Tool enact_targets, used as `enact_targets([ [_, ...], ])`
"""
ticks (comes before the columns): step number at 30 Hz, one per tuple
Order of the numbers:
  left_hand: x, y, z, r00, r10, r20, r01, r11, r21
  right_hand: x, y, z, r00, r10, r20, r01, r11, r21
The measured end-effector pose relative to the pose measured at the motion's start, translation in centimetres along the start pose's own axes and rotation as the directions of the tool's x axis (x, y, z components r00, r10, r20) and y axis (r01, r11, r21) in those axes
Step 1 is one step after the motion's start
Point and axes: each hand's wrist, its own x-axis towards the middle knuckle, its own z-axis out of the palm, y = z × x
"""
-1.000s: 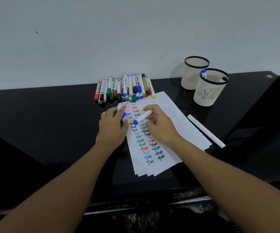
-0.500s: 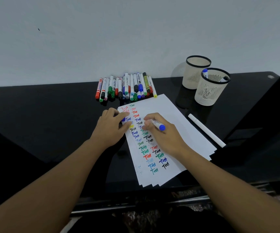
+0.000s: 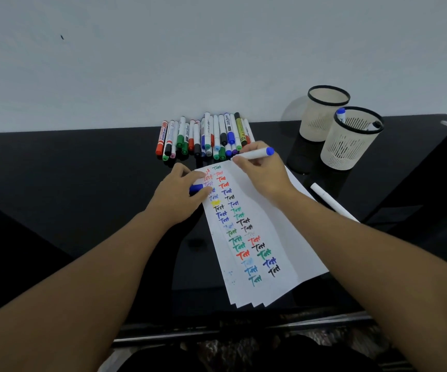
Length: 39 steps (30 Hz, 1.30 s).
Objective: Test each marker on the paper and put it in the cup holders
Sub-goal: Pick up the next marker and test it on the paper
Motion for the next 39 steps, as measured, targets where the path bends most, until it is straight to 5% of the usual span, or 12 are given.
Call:
enact_targets([
  [39, 0.0, -0.5, 1.0, 0.996, -0.030, -0.083, 0.026, 0.998, -0.051, 2.9, 2.3, 2.1, 0.995, 0.070, 0.070, -0.050, 0.965, -0.256],
])
